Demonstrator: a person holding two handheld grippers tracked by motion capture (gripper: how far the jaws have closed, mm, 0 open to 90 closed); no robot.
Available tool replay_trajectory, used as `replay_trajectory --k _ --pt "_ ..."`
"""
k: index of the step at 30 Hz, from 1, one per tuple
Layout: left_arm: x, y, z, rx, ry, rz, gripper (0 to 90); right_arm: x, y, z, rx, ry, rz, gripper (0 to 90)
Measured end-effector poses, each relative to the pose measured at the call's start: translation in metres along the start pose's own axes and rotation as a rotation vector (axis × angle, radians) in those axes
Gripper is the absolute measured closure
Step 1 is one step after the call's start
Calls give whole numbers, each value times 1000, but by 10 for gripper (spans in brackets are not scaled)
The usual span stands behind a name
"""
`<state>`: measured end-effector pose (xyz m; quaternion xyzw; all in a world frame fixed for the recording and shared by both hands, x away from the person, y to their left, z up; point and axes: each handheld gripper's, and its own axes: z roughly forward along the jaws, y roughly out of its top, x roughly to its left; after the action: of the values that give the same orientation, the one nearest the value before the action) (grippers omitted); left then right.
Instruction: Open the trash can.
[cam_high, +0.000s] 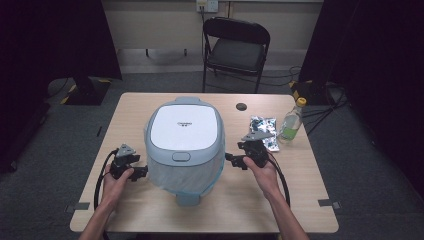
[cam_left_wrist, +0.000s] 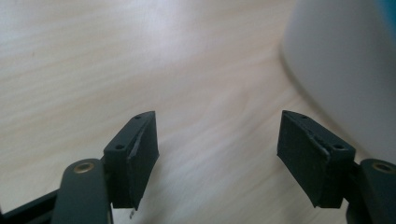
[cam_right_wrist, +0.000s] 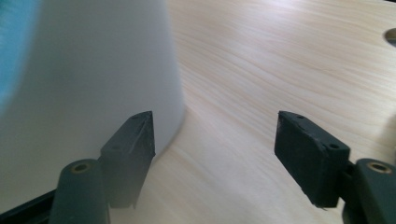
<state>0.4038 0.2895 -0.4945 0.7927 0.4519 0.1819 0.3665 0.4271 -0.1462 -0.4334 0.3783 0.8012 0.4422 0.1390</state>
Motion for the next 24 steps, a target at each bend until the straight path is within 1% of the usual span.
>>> replay_trajectory --k 1,2,3,4,5,6,7,9,10,11,12,13,14,15,16,18,20,22,24 --pt "1 -2 0 3 1 1 285 0 0 -2 -4 12 -1 256" --pt "1 -4 0 2 -5 -5 285 0 1 -5 -3 14 -8 260" --pt "1 -5 0 2 -8 -2 285 0 2 -8 0 15 -4 270" --pt "1 -6 0 -4 -1 6 284 0 2 -11 3 23 4 272" --pt "1 -6 0 -4 -1 6 283 0 2 -11 3 23 4 272" --pt "0 -8 -1 -7 8 23 282 -1 3 -18 -8 19 5 270" --pt "0 -10 0 -20 13 20 282 0 3 -22 -16 18 5 263" --pt "-2 -9 1 -11 27 40 271 1 5 -30 -30 26 13 259" --pt "-1 -8 2 -5 33 33 246 1 7 -34 -31 33 1 259" --pt "0 -7 2 1 30 34 221 2 9 -36 -32 26 -4 263" --pt "0 -7 3 -1 30 30 211 3 10 -38 -29 31 -12 266" --pt "0 -7 3 3 31 33 201 3 12 -40 -17 46 -18 268" --pt "0 -7 3 3 31 33 193 3 12 -40 -17 46 -18 268" --pt "0 -7 4 2 32 28 193 3 14 -42 -15 59 -12 273" --pt "0 -6 4 3 33 27 185 3 15 -44 -22 70 -10 285" --pt "0 -6 4 3 33 27 183 5 21 -55 -48 94 1 304" --pt "0 -6 4 4 33 27 182 8 26 -62 -67 112 -2 309" --pt "0 -6 4 4 33 26 182 13 30 -67 -81 152 -2 310" --pt "0 -6 4 3 33 26 181 20 34 -73 -99 142 -16 321"
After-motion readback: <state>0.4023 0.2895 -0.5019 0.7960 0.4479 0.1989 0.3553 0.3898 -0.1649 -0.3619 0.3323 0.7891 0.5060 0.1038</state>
